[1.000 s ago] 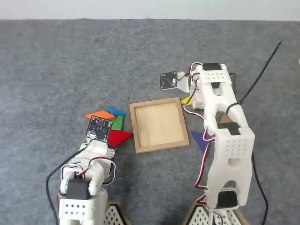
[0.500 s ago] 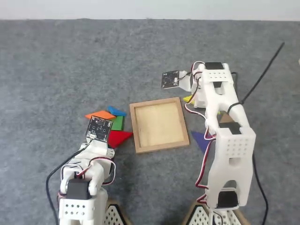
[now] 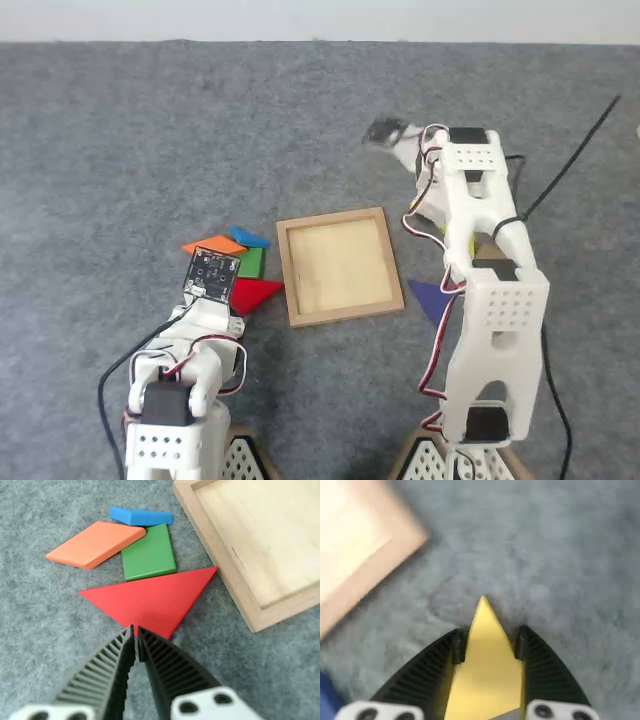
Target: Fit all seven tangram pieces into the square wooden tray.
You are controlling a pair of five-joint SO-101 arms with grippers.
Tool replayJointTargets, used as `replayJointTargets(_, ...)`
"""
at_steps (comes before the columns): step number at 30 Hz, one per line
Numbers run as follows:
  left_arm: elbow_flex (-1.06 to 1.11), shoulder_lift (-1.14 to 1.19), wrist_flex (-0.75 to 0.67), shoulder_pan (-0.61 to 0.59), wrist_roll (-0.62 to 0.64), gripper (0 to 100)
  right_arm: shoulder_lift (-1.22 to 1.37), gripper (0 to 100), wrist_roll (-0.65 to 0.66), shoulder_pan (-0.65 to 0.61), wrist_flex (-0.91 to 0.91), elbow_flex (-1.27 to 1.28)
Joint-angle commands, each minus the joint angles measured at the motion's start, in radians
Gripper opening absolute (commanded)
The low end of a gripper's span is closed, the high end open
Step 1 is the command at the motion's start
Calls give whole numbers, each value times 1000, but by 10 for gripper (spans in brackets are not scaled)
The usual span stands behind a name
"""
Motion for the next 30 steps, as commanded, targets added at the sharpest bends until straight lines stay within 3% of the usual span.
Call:
replayJointTargets(1, -8, -21, 5, -6, 9, 15, -5, 151, -370, 102, 19, -121)
replayJointTargets(5, -8, -21, 5, -6, 9, 15, 1, 151, -393, 142, 84, -196)
replayJointTargets(13, -8, -21, 5, -3, 9, 15, -4, 202, -374, 88, 99, -203)
replayJointTargets(21, -8, -21, 5, -6, 9, 15, -5, 239, -282, 90, 183, -199)
replayJointTargets(26, -8, -21, 5, -5, 9, 15, -48, 239, -500, 107, 251, -204)
replayJointTargets(30, -8, -21, 5, -5, 9, 15, -77, 237, -572, 153, 231, -204)
